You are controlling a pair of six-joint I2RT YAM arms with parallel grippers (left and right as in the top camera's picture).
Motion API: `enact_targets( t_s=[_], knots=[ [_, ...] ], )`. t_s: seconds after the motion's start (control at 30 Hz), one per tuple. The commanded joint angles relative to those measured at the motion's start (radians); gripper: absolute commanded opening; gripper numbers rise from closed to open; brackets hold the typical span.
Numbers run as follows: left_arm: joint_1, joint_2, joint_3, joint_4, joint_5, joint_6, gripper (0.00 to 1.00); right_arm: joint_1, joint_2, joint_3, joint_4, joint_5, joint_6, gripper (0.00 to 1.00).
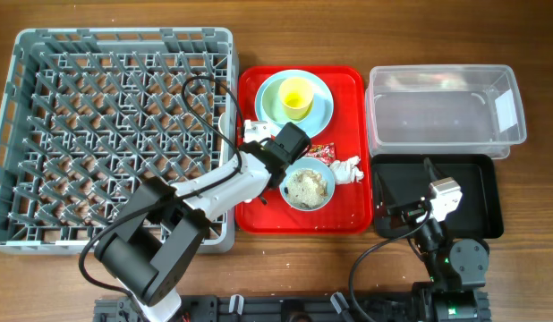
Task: Sort waste into correct bins and load items into the dishwasher rack
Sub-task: 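Release the spoon and move the left gripper to the white fork, then grasp the white fork and carry it into the dish rack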
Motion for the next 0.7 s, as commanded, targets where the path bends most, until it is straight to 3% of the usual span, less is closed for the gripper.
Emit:
enact_targets(
  t_s=[0.0, 0.27, 0.4, 0.67],
  knots=[
    [-0.004, 0.012, -0.033, 0.021, 0.087, -0.010, 0.23, 0.006, 0.003, -0.001, 0.005, -0.002, -0.003, 1.00],
    [-0.034, 0.012, -0.085, 0.117, 0.157, -0.009, 0.19, 0.006, 0.005, -0.001, 0.005, -0.002, -0.002, 1.00],
    [-0.033, 0.008, -0.081, 0.135, 0.149, -0.009, 0.04, 0.006, 0.005, -0.001, 0.005, -0.002, -0.003, 1.00],
    [0.022, -0.153, 0.046, -0.008, 0.104, 0.057, 0.04, 0.006, 0.005, -0.001, 0.005, -0.002, -0.003, 1.00]
  ],
)
